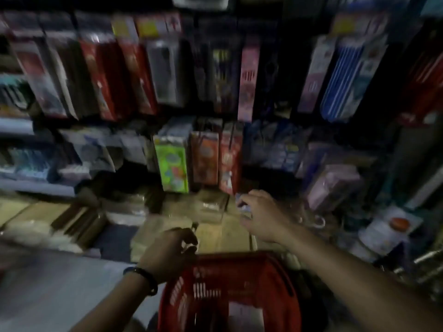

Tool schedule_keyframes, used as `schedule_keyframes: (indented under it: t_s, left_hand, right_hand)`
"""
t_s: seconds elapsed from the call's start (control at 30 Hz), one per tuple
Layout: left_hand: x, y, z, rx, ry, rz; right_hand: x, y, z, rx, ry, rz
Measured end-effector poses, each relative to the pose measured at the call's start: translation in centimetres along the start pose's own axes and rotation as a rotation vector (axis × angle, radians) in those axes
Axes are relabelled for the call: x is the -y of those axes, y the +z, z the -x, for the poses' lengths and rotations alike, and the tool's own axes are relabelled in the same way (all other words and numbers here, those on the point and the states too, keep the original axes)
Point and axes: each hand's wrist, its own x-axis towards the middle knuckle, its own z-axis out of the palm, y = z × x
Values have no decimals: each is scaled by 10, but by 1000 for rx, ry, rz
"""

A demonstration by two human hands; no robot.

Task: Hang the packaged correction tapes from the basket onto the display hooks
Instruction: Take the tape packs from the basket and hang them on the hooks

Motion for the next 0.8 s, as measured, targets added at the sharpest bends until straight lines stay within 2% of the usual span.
schedule_keyframes:
  t_s: [0.13, 0.23, 0.4, 0.5, 0.6, 0.73, 0.8]
  left_hand:
    - [26, 59, 15, 114, -78, 23]
    - [43, 99, 14, 197, -124, 57]
    - [68, 176, 9, 362, -344, 106]
    - [76, 206, 8, 527, -363, 71]
    - [75, 214, -6, 564, -330, 149]
    - [81, 223, -16, 609, -383, 129]
    - [86, 229, -17, 641, -403, 107]
  right_hand:
    - [-33, 92, 28, 176, 152, -115]
    - [-49, 163, 42, 234, 284, -238]
    - [-84, 323, 61, 353, 651, -612]
    - [-100, 419, 84, 378, 959, -870]
    - [-96, 471, 96, 375, 1307, -1121]
    - [-84, 477, 74, 290, 1603, -1325]
    - [-86, 481, 65, 249, 1662, -1370]
